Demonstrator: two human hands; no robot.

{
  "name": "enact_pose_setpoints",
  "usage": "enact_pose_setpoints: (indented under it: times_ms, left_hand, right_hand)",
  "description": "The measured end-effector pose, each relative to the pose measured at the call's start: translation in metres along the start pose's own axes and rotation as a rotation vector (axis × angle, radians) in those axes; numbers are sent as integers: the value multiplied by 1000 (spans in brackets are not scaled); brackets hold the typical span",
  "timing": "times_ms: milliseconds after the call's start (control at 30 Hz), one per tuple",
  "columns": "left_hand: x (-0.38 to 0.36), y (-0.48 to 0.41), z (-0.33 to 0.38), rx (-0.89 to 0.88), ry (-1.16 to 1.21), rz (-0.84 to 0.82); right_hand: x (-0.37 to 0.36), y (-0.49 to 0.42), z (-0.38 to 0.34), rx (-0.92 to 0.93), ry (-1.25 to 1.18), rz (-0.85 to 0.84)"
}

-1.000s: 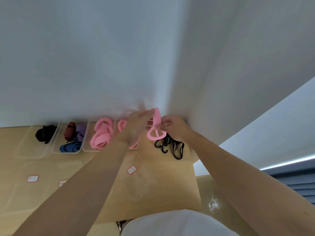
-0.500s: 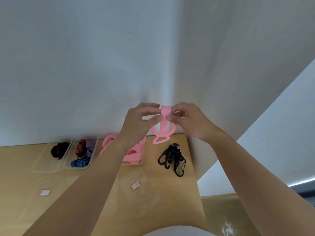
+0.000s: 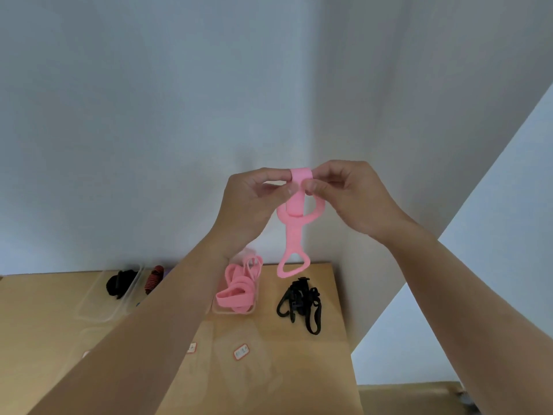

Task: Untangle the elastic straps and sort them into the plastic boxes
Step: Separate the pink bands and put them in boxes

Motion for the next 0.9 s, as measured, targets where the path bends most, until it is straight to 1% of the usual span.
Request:
enact_pose_setpoints:
  times_ms: [100,367,667,767,900]
  left_hand:
    - [-3,0,8,1,30,23]
    - [-7,3,29,-20,54,52]
    - [-5,9,42,-45,83,95]
    - [-5,10,45,-51,106,105]
    - [-5,12,47,-62,128,104]
  right_hand:
    - [4,-1,-7,35,14,9]
    - [11,0,-23,54,-94,17]
    - [7,2,-36,72,-138,107]
    - [6,2,-39,58,-168,89]
    - [7,3,-41,37,-145,35]
Point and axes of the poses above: each hand's wrist, its own y-axis away from the middle knuckle, its own x-axis out of the back of the hand, z = x × y, the point moved 1 cm from there along -y, towards the middle knuckle, and after that the axes turned 14 degrees about -z, right-handed, at the moved point
